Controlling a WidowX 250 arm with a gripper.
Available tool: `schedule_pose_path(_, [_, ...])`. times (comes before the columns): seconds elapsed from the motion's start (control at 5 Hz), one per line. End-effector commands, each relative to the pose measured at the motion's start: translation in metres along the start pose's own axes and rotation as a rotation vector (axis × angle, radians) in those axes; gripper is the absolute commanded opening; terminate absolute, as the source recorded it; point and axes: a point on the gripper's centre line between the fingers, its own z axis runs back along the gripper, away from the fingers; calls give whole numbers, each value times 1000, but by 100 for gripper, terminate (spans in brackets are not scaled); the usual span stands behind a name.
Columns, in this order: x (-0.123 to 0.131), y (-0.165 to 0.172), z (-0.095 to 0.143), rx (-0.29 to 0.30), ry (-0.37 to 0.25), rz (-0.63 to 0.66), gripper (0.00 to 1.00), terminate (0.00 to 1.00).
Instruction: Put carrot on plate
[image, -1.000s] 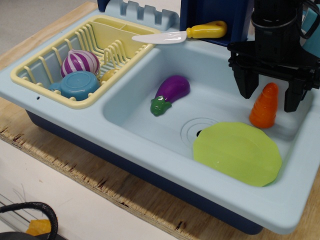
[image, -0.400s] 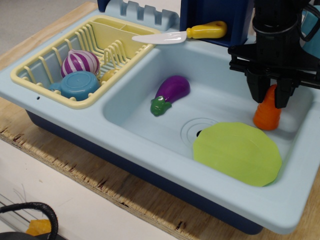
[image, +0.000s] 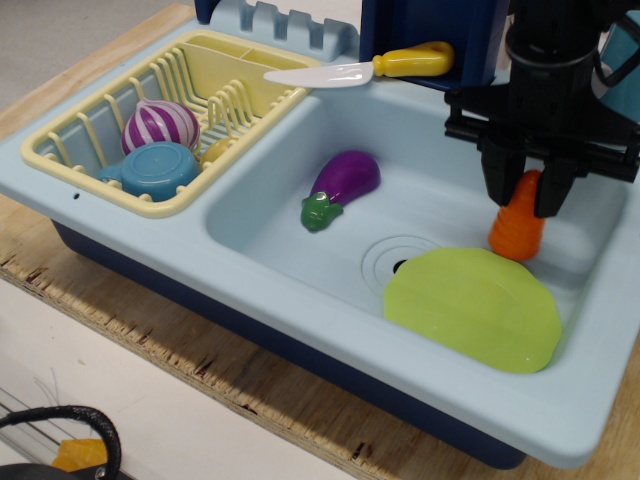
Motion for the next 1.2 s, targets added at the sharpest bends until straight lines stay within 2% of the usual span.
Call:
schedule_pose_path(0.0, [-6, -9, 36, 8, -22, 42, 0, 0])
schedule_pose_path(0.2, [-20, -9, 32, -5, 20, 71, 0, 0])
schedule_pose_path(1.0, [-44, 8, 18, -10, 72, 133, 0, 0])
